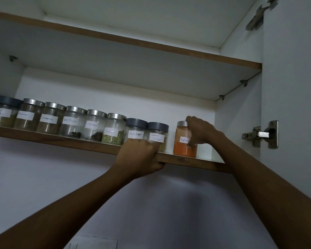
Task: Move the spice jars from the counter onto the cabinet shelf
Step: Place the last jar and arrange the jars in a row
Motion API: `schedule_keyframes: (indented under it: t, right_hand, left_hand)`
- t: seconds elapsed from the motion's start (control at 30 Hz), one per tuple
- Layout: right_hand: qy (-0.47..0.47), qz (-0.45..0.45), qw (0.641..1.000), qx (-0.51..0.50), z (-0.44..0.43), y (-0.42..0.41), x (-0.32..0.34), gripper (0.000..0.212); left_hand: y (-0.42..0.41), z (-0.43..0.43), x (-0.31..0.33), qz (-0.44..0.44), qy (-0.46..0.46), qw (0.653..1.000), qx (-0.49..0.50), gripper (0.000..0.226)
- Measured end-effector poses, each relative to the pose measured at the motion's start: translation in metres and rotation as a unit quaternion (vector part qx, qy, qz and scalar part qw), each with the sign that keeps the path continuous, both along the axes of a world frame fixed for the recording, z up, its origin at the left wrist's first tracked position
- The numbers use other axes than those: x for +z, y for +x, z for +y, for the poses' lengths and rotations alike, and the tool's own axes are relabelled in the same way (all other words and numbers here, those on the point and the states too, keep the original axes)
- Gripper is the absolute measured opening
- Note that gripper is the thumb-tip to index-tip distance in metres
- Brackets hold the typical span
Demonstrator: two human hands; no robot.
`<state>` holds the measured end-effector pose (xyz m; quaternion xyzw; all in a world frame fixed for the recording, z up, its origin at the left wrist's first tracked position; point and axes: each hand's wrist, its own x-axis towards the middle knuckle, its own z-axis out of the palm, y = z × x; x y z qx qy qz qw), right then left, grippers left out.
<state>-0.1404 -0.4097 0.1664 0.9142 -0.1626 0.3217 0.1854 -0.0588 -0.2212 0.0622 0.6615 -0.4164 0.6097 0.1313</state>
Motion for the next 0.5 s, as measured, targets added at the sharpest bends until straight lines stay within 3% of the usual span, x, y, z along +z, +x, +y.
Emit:
schedule_keyframes:
  t: [0.5]
  right_hand:
    - [0.054, 0.02, 0.998, -0.022, -0.029, 0.07, 0.015, 0.061]
  left_hand:
    - [0.004, 0.0, -0.004, -0.039, -0.017, 0.999, -0.017, 0.036]
